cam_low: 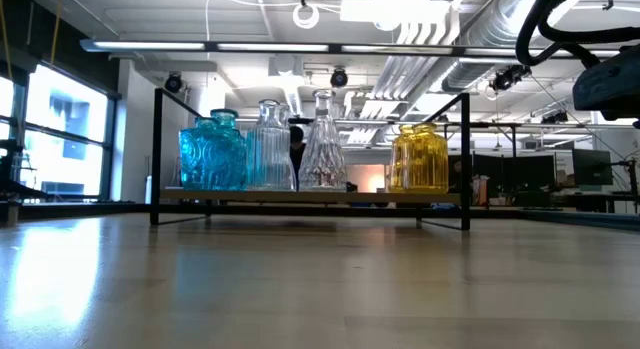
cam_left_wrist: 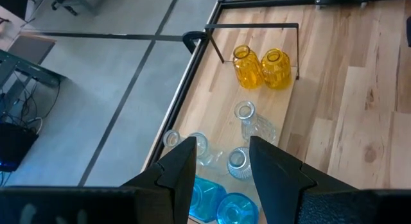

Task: Sort vases onto shelf
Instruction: Put the yellow vase on the shelf aligned with the other yellow vases

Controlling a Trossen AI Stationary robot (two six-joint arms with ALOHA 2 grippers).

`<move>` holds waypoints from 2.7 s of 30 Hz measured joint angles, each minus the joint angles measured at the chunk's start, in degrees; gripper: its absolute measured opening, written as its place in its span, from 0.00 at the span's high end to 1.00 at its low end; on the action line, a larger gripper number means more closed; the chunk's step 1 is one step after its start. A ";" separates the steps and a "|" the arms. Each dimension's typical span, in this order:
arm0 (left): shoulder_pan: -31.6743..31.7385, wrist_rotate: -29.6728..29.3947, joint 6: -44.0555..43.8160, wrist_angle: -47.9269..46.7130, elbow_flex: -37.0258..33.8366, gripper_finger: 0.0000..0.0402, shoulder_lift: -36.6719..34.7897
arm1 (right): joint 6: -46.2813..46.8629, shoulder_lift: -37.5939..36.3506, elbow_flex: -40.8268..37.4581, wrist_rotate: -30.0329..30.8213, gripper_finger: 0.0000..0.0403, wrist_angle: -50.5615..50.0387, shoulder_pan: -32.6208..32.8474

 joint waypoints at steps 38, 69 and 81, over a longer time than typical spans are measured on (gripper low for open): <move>0.00 0.89 -2.56 0.00 0.00 0.66 -0.32 | -33.10 -11.65 14.12 39.74 0.58 -14.90 -10.79; -5.45 -0.37 -10.91 0.02 0.02 0.66 -6.95 | -97.01 -11.61 24.37 37.11 0.58 7.54 -46.62; -5.44 -1.99 -10.09 0.00 0.02 0.66 -6.88 | -107.27 -8.85 24.33 28.66 0.58 20.12 -56.68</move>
